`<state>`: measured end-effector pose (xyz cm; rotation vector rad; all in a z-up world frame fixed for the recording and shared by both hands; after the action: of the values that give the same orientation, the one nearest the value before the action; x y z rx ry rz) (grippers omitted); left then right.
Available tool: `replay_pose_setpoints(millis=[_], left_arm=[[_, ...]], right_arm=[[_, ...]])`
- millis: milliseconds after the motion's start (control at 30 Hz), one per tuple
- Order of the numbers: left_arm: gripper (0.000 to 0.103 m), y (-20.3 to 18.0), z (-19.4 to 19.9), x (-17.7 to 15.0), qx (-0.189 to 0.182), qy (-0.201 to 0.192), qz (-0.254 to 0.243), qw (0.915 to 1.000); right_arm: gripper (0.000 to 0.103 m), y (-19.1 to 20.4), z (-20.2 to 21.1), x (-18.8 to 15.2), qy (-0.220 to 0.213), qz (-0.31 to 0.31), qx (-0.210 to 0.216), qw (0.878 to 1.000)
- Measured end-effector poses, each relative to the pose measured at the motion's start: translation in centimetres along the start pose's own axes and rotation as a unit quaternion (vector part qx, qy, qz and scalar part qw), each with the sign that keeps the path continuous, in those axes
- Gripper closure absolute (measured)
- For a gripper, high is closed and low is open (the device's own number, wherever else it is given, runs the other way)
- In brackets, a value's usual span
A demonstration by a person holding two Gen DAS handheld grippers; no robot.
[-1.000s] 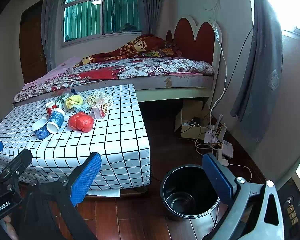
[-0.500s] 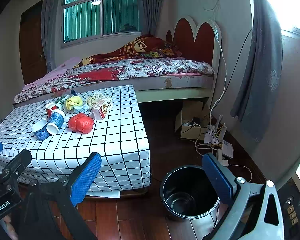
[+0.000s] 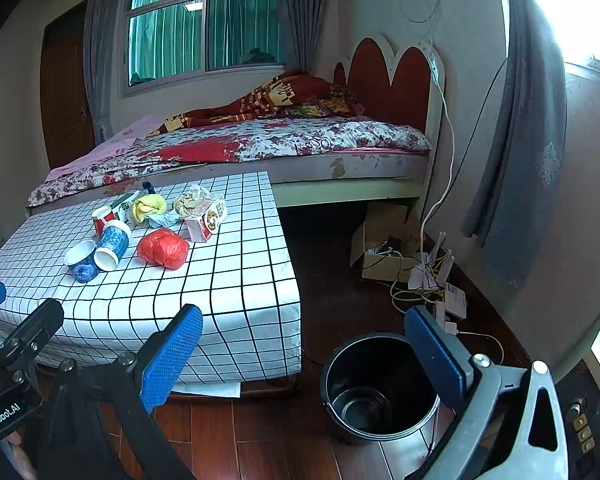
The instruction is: Collect trash
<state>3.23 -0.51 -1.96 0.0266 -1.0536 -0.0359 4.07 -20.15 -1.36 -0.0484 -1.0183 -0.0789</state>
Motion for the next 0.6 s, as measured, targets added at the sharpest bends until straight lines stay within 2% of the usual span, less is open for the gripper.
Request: replay_pose_setpoints(millis=[600], left_arm=[[0.0,-0.29,-0.16,0.25,-0.003,0.001,-0.001,1.0]], right_arm=[[0.001,0.01,0.07,0.14,-0.001,-0.002,0.001,1.0]])
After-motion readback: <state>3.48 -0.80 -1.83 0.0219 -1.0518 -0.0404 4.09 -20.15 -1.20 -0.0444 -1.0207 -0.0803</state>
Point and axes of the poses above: each gripper's, at about its wrist camera, not at the fingertips, and z roughly against the way its jaws point, y to its left, x to its top, the point moved 4 cm from there along -z, roughly the way its jaws point, and after that the axes turned 1 degree about -z, right-handed, at the moved point
